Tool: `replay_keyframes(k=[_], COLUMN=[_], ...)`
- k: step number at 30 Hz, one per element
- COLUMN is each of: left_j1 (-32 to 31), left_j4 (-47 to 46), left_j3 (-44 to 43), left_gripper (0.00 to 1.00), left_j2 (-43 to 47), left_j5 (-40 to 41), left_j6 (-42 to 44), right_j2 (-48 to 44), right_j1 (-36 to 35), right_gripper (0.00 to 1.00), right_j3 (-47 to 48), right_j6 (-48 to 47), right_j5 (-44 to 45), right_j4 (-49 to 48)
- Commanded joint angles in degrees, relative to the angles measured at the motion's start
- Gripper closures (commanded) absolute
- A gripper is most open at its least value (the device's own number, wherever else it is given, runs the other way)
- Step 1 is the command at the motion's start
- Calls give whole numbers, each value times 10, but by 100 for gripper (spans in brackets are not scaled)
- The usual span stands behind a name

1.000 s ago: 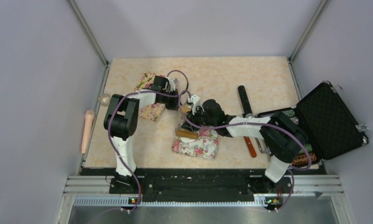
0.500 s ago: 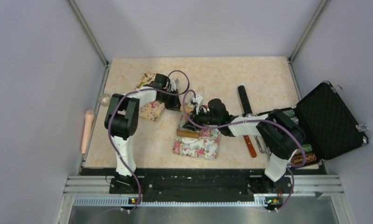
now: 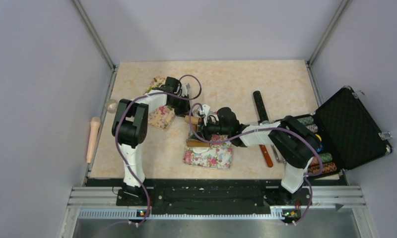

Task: Roll out the dumpling wrappers from the dough
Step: Flatten out the dough on the work surface.

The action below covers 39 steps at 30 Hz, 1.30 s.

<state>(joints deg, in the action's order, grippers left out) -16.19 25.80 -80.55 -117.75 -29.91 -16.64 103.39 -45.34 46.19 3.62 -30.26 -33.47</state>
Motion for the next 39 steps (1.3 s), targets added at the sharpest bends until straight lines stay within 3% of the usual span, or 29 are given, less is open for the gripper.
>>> replay_keyframes(k=[1, 13, 20, 30, 39], left_j1=[7, 6, 4, -8, -11], left_j4=[-40, -31, -20, -12, -11], left_j3=[-54, -73, -79, -92, -95], left_gripper=[100, 100, 100, 100, 100], left_j2=[9, -10, -13, -20, -17], left_j5=[23, 36, 48, 66, 46], left_j6=[14, -2, -6, -12, -13], right_j2=[68, -49, -41, -96, -113], right_j1=[-28, -24, -28, -27, -16], right_gripper=[100, 100, 100, 100, 100], right_j3=[-62, -86, -92, -127, -120], right_j6=[-46, -71, -71, -98, -94], right_j5=[-14, -52, -76, -132, -110], right_j4=[249, 295, 283, 234, 208])
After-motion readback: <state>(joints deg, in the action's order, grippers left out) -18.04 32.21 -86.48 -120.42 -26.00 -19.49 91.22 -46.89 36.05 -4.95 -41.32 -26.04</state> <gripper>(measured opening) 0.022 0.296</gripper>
